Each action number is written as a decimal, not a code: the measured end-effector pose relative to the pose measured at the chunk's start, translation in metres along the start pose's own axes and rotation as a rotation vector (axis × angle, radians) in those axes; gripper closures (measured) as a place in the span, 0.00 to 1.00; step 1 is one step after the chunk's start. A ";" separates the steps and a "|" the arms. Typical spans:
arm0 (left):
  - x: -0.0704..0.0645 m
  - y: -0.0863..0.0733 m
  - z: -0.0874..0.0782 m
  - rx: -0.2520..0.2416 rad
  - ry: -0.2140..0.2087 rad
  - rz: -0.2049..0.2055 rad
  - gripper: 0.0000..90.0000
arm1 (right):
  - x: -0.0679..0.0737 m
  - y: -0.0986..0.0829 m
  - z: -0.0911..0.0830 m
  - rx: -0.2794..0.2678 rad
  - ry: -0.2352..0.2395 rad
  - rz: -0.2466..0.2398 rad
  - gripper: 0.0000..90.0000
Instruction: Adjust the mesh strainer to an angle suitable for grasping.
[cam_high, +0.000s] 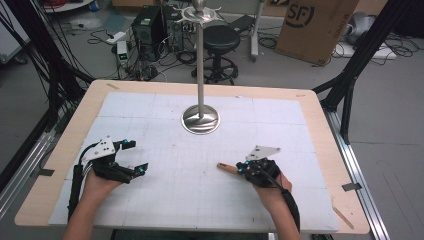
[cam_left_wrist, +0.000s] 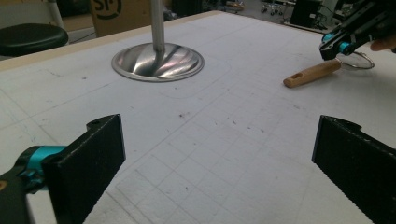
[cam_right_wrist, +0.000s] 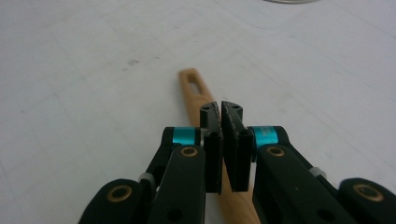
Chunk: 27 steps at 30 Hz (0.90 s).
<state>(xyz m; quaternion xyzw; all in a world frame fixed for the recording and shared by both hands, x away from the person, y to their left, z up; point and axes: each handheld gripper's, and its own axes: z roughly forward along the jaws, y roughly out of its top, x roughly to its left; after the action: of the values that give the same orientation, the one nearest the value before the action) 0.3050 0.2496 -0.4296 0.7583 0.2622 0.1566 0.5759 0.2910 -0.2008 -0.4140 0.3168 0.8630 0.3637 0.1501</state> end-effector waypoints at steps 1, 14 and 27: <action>0.000 0.000 0.000 -0.001 0.000 -0.001 0.03 | 0.003 0.003 0.006 0.006 0.019 -0.010 0.96; 0.001 0.000 -0.003 0.001 0.004 0.004 0.03 | 0.008 0.017 0.040 0.068 0.022 -0.035 0.95; 0.000 0.000 0.000 -0.001 -0.007 -0.009 0.03 | -0.007 0.006 0.025 0.060 -0.048 0.021 0.93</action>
<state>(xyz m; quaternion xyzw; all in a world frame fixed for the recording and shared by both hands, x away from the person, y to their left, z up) 0.3050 0.2492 -0.4299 0.7573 0.2636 0.1512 0.5780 0.3117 -0.1889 -0.4270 0.3389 0.8663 0.3317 0.1571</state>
